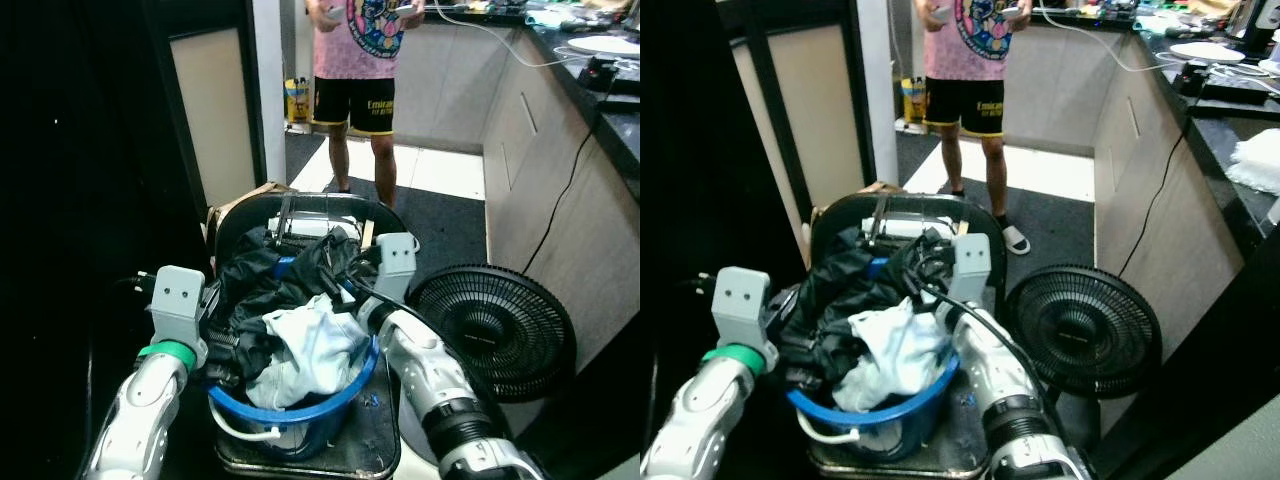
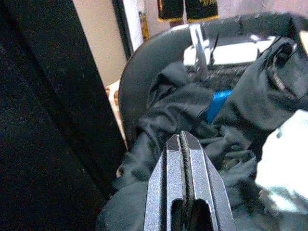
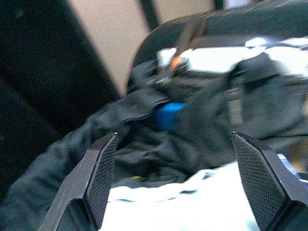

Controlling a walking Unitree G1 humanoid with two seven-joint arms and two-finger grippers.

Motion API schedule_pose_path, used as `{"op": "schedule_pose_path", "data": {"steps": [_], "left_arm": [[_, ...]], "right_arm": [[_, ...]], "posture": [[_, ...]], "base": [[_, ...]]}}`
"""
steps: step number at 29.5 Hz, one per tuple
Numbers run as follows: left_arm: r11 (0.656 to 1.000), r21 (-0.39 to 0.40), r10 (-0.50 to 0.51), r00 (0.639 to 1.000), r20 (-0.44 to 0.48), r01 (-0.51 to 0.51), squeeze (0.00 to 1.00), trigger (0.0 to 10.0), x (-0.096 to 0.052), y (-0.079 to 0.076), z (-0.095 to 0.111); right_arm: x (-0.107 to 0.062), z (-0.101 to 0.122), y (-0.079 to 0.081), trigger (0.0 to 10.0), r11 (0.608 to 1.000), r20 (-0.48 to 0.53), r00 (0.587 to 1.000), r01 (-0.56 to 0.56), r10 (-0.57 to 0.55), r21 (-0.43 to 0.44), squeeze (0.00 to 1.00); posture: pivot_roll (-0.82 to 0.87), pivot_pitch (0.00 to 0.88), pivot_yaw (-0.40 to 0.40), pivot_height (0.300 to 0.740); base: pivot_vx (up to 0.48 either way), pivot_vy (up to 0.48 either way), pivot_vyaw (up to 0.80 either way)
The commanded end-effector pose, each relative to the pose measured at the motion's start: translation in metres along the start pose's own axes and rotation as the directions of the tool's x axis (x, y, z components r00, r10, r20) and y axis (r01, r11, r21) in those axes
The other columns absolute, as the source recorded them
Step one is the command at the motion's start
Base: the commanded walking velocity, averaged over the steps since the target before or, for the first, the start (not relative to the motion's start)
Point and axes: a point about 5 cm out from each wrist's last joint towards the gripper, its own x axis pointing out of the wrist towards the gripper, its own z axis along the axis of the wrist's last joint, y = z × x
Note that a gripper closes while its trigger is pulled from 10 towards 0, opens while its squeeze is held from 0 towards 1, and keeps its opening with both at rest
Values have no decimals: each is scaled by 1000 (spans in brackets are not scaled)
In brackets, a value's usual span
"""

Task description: Clothes washing

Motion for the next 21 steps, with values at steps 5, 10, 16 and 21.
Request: {"op": "schedule_pose_path", "data": {"steps": [5,10,16,21], "left_arm": [[1000,13,-20,999,-39,20,0,10000,-11,5,-2],[994,48,-89,993,-83,93,0,10000,-22,4,-5],[992,63,-104,990,-99,110,0,10000,-26,5,-4],[987,74,-132,985,-112,141,0,10000,-25,4,-2]], "right_arm": [[5,-6,19,10000,992,-34,993,-111,113,54,1000],[6,-20,19,10000,995,-126,992,-3,16,99,1000],[5,-25,21,10000,1000,-139,990,-2,1,-10,0],[-5,-39,30,10000,935,-211,975,-137,70,-326,0]], "posture": [[46,222,78,740],[61,235,84,740],[66,232,91,740],[71,225,101,740]], "base": [[0,0,0],[0,0,0],[0,0,0],[0,0,0]]}}
